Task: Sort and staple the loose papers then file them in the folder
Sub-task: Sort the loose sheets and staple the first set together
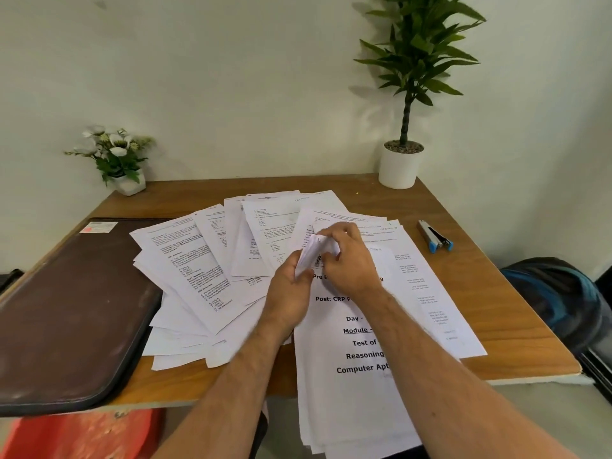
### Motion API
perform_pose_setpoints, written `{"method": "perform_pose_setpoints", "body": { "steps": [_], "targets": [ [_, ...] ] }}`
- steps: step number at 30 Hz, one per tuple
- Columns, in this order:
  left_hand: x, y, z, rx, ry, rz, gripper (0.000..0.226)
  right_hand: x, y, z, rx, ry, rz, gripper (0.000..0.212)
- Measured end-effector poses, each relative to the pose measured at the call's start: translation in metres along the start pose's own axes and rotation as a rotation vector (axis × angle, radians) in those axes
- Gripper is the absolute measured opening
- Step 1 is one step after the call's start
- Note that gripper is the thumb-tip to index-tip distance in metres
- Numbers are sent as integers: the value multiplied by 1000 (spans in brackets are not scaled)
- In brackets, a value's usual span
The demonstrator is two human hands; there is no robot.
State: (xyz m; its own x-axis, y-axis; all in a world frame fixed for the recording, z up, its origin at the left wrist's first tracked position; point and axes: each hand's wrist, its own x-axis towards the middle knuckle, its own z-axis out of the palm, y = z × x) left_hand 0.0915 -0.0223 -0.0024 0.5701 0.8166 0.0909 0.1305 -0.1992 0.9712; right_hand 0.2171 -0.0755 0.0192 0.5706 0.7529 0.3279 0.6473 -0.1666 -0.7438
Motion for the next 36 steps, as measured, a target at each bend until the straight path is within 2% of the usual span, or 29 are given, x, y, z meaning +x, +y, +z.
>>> {"method": "perform_pose_setpoints", "body": {
  "steps": [4, 7, 9, 14, 15, 18, 20, 23, 29, 31, 33, 36],
  "targets": [
    [3, -1, -1, -88, 37, 0, 32, 12, 0, 4, 110, 1, 45, 17],
    [2, -1, -1, -229, 139, -66, 22, 20, 1, 7, 121, -41, 84, 20],
    [6, 2, -2, -265, 227, -130, 26, 23, 3, 9, 103, -37, 85, 24],
    [51, 14, -21, -94, 470, -147, 23, 39, 5, 11, 65, -55, 74, 22],
    [62, 16, -29, 2, 496, -136, 22, 42, 5, 12, 46, -72, 58, 21],
    [95, 11, -51, 413, 423, -152, 34, 47, 9, 20, -22, -110, 31, 16],
    [113, 6, -57, 528, 345, -218, 50, 46, 14, 24, 4, -106, 69, 14],
    [127, 0, -57, 456, 329, -247, 63, 49, 21, 26, 106, -66, 127, 20],
    [117, -8, -40, 271, 446, -74, 72, 55, 22, 27, 206, -52, 117, 25],
    [119, -12, -39, 364, 408, 44, 62, 57, 23, 28, 241, -29, 106, 42],
    [120, -19, -39, 416, 334, 161, 43, 55, 27, 29, 277, 10, 109, 65],
    [114, -28, -36, 441, 245, 236, 31, 50, 30, 30, 309, 66, 102, 85]
  ]
}}
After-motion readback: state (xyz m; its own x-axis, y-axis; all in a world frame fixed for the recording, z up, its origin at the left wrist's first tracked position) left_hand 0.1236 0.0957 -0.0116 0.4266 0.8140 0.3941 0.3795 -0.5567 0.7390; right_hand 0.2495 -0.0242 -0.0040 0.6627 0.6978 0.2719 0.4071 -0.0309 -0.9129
